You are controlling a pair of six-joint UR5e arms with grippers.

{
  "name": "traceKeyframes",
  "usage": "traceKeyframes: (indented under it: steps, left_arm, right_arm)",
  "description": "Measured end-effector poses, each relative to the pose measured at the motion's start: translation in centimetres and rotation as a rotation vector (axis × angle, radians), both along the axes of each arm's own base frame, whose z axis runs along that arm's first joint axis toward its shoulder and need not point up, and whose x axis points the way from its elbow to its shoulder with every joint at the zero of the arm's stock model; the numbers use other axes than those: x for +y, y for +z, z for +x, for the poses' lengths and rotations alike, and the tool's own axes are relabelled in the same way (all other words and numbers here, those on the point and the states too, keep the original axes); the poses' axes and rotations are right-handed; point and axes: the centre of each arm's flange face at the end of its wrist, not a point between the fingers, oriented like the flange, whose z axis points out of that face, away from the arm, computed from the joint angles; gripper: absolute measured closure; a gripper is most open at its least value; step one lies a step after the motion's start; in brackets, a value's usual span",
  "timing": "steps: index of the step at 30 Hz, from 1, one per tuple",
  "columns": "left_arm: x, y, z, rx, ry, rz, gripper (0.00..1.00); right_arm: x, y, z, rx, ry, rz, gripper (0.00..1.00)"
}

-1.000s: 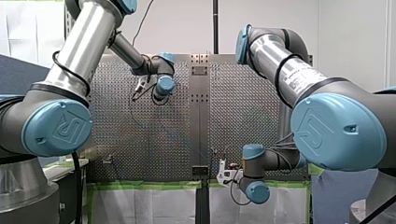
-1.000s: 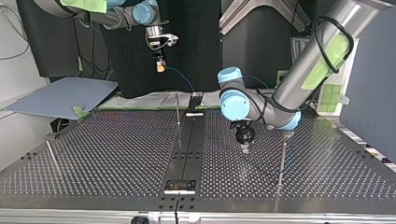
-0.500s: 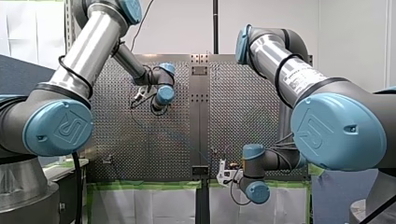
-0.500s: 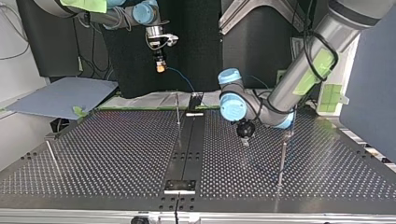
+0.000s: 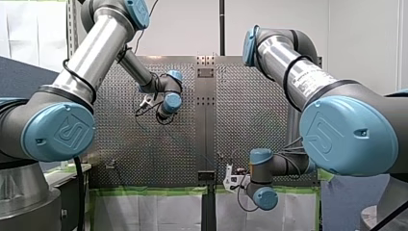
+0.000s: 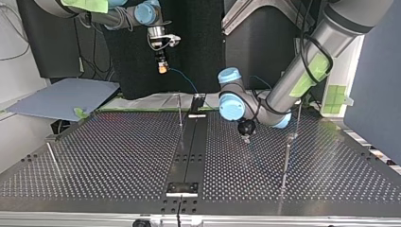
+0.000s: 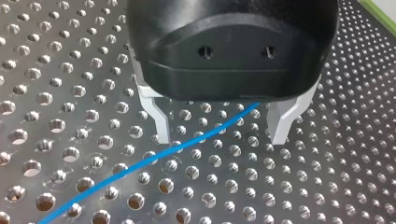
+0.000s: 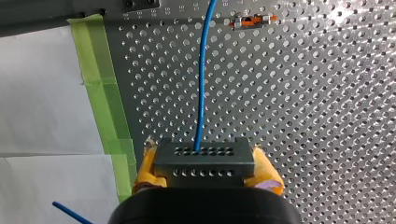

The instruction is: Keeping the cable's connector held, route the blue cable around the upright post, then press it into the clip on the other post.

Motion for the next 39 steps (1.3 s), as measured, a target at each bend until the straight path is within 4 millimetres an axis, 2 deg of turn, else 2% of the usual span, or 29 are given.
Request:
traceKeyframes:
  steps: [8,14,24,39]
  left_arm:
    - [-0.5,-2.6,-0.5,0.052,0.012,0.024,0.00]
    - [-0.8,-3.5,-0.6,0.063,0.014,0.016,0.00]
    - [-1.9,-8.3,-1.1,0.145,-0.035,-0.011,0.00]
    - [-4.5,-9.6,-2.5,0.139,-0.070,-0.110,0.00]
  right_arm:
    - [0.0,0.0,0.0,0.000,0.000,0.000,1.00]
    - [0.0,0.0,0.0,-0.001,0.000,0.000,1.00]
    - [0.0,0.0,0.0,-0.005,-0.001,0.003,1.00]
    - [0.0,0.0,0.0,-0.005,0.001,0.003,1.00]
